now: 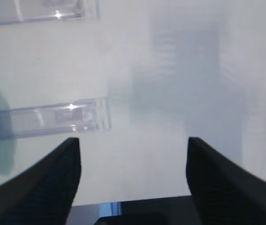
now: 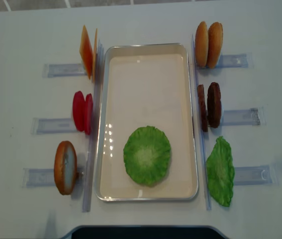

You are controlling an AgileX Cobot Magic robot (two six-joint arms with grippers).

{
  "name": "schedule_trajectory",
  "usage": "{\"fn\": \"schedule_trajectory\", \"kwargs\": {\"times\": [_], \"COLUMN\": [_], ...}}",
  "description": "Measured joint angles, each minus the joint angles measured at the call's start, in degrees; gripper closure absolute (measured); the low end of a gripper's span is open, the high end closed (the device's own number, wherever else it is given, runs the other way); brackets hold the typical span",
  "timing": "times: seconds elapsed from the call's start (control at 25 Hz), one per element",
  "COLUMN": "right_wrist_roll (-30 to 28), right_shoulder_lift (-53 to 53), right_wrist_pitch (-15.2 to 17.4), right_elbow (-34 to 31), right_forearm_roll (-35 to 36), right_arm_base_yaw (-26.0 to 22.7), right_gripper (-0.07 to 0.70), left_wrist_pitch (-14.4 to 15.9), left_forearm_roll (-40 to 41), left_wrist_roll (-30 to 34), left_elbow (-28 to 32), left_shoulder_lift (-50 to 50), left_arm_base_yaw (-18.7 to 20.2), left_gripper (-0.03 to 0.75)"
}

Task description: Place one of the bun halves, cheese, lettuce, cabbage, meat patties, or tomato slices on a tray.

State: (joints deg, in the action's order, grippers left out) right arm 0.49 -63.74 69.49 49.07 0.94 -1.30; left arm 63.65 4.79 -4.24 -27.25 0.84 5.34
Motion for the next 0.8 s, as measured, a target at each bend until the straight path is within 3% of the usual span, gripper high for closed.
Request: {"fn": "schedule_trajectory", "kwargs": {"times": [0.24, 0.8], "right_wrist_roll": [0.28, 0.0], "right_shoulder_lift": [7.19, 37.89], "right_wrist_pitch": [0.33, -0.06], "right_elbow": [-1.44, -16.13], "right_forearm_roll": [-0.3, 2.04], "right_arm_base_yaw": [-0.44, -0.44], "right_gripper": [0.146, 0.146], "left_wrist_pitch": [0.0, 0.0], "left_forearm_roll": [0.0, 0.0], "left_wrist_roll": [0.05, 0.05], "left_elbow": [0.0, 0.0], "left_shoulder_lift": [0.0, 0.0], "left_arm_base_yaw": [0.0, 0.0], "left_gripper": [0.702, 0.702]}}
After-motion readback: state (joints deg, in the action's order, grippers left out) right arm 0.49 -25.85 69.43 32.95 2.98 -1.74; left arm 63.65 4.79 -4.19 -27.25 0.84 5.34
